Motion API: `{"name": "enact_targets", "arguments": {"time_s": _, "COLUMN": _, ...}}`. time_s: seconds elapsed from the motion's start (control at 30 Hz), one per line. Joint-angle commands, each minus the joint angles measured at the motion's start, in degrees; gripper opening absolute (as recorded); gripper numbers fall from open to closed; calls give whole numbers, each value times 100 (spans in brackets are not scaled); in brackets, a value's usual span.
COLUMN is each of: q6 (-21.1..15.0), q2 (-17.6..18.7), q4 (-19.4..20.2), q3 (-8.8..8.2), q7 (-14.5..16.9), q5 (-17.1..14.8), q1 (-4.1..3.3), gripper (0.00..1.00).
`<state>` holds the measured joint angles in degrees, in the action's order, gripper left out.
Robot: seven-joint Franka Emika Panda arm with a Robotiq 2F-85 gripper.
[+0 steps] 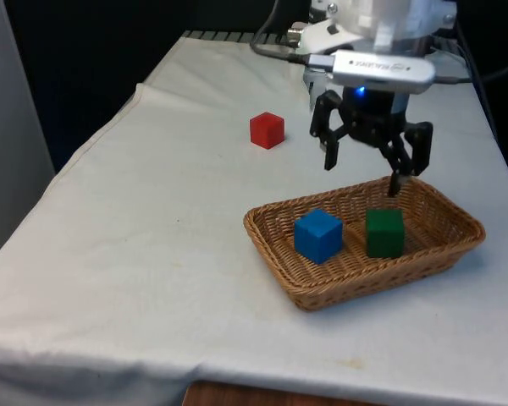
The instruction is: Pick up exactly two blocks and place them into the basket.
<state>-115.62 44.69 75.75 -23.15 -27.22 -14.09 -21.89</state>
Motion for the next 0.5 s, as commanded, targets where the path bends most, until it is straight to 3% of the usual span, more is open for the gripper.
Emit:
{"name": "enact_targets", "arguments": {"time_s": 0.0, "q6": 155, "q2": 0, "q4": -80, "q3": 11, "q7": 23, "q5": 23, "q1": -6, "gripper": 100}}
{"name": "enact_targets", "arguments": {"time_s": 0.47, "q6": 258, "q2": 6, "q4": -172, "q3": 52, "q7": 258, "q5": 6, "q1": -11, "gripper": 100}}
